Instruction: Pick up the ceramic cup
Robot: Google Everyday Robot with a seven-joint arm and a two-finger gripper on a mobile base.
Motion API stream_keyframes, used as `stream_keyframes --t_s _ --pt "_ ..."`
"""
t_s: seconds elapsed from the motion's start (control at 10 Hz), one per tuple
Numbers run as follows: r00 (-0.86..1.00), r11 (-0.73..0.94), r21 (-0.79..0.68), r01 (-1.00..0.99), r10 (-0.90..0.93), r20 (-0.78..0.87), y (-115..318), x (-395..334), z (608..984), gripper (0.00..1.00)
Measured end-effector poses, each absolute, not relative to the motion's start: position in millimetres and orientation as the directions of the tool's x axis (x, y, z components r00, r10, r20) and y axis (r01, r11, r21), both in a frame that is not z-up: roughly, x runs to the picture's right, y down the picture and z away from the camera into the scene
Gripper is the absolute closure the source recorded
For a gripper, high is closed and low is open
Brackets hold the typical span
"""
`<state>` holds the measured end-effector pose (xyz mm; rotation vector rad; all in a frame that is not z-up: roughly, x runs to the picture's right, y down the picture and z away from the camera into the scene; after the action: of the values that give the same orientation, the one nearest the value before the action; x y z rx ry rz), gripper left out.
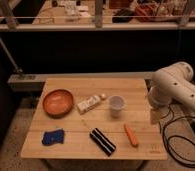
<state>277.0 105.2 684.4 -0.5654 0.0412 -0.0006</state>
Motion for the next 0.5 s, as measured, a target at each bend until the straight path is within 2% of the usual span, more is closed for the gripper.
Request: stream_keyframes --t_s 0.5 --pt "0.992 0.847 -0.521 0.108 -0.125 0.004 97 252 686 0.20"
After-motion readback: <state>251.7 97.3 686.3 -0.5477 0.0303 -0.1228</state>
